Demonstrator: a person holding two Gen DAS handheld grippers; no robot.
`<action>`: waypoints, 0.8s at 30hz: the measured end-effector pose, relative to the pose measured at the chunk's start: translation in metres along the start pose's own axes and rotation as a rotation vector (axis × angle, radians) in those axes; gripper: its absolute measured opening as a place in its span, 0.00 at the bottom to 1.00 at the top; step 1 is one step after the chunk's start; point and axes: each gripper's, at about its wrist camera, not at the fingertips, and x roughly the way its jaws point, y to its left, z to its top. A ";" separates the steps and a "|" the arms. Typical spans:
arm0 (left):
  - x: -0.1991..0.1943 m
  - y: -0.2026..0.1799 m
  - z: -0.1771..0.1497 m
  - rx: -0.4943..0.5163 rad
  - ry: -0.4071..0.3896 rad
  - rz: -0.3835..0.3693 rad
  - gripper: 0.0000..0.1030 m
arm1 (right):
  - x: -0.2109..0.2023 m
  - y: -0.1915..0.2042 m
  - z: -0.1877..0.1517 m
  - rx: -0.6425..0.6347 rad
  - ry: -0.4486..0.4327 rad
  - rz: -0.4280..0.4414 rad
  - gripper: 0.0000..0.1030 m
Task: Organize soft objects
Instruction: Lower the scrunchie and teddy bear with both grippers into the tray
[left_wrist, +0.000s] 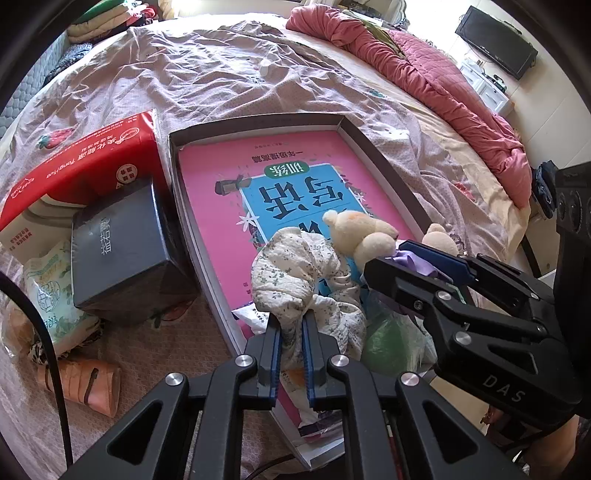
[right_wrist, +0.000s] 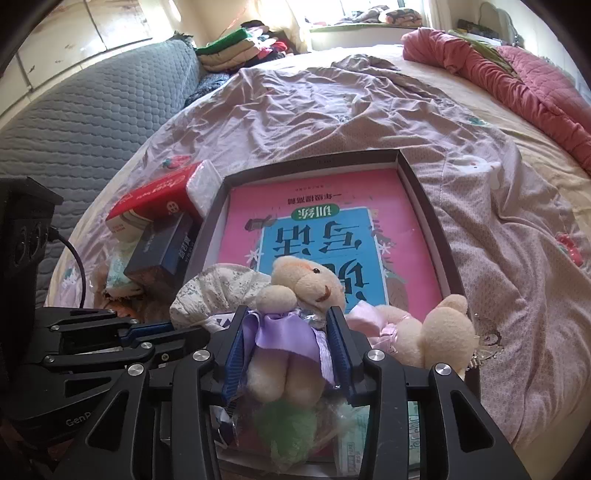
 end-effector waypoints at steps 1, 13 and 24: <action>0.000 0.000 0.000 0.001 0.001 0.002 0.10 | -0.002 0.000 0.000 -0.001 -0.003 -0.001 0.44; -0.005 -0.002 0.000 -0.006 -0.001 0.006 0.17 | -0.017 -0.002 0.003 0.004 -0.031 -0.010 0.48; -0.015 -0.006 0.001 0.014 -0.018 0.038 0.27 | -0.032 -0.007 0.005 0.025 -0.071 -0.023 0.48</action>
